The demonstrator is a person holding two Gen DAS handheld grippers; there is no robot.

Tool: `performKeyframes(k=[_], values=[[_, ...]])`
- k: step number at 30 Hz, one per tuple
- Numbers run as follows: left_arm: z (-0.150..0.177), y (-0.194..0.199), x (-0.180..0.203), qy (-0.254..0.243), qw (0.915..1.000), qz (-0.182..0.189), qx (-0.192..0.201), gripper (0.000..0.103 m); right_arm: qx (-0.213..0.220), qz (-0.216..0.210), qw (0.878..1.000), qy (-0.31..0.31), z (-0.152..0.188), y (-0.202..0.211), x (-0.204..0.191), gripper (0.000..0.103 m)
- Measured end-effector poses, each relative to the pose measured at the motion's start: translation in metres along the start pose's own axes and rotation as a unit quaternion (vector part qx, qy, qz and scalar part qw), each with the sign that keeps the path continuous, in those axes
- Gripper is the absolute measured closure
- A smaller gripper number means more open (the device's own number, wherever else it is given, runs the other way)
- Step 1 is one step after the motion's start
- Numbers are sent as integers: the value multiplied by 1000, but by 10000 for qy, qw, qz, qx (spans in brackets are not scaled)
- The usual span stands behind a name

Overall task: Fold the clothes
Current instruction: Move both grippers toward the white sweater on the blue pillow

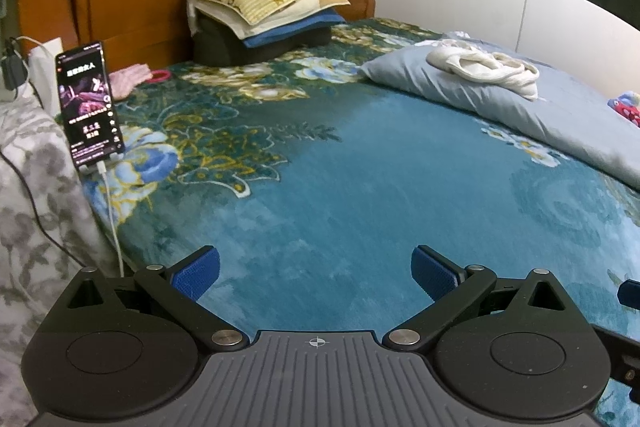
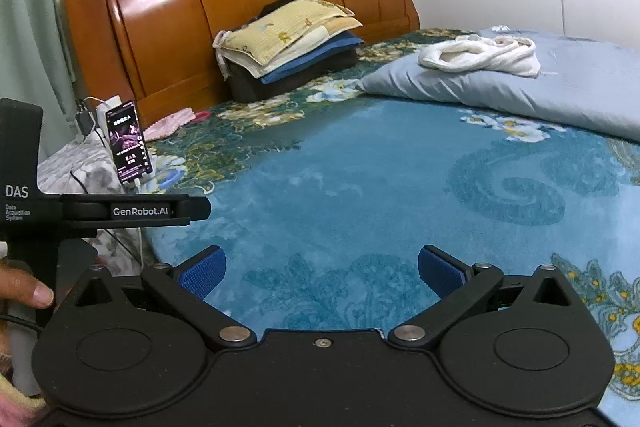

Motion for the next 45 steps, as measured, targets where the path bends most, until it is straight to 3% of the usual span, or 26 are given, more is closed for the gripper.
performKeyframes(k=[5,10,13,16,19,25,29,32,41,45], values=[[6,-10,2,41,9998,-122,-148,0,120,-59,9998,-173,2,9,-1,1],[4,-16,0,59,9997,-147,-197,0,-119,44,9982,-587,-1,-2,13,1],[2,-24,5,-14,9994,15,-351,0,-7,43,9982,-604,-5,-2,17,1],[-2,-27,9,-49,9997,146,-211,0,135,143,9973,-715,-9,-3,23,1],[-7,-31,16,-103,9996,236,-134,0,132,541,9959,-706,-12,-4,31,1],[-27,-46,32,-45,9992,383,113,0,191,462,9968,-616,-23,-9,47,1],[-43,-51,43,60,9950,675,727,0,307,526,9973,-406,-33,-14,55,1],[-53,-59,55,-68,9922,829,925,0,365,612,9972,-213,-42,-19,63,1],[-90,-89,98,-413,9819,1394,1218,0,515,670,9964,-34,-64,-37,96,1],[-106,-105,112,-407,9830,1348,1176,0,506,864,9950,58,-71,-44,114,1]])
Point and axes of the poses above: each gripper's, at about its wrist camera, not at the fingertips, and y roughly against the way its jaws point, x to its right, z to its underside, the point moved 4 cm from there along -y, roughly the way its jaws point, and after that the axes turned 10 degrees about -z, right-handed, at the moved point
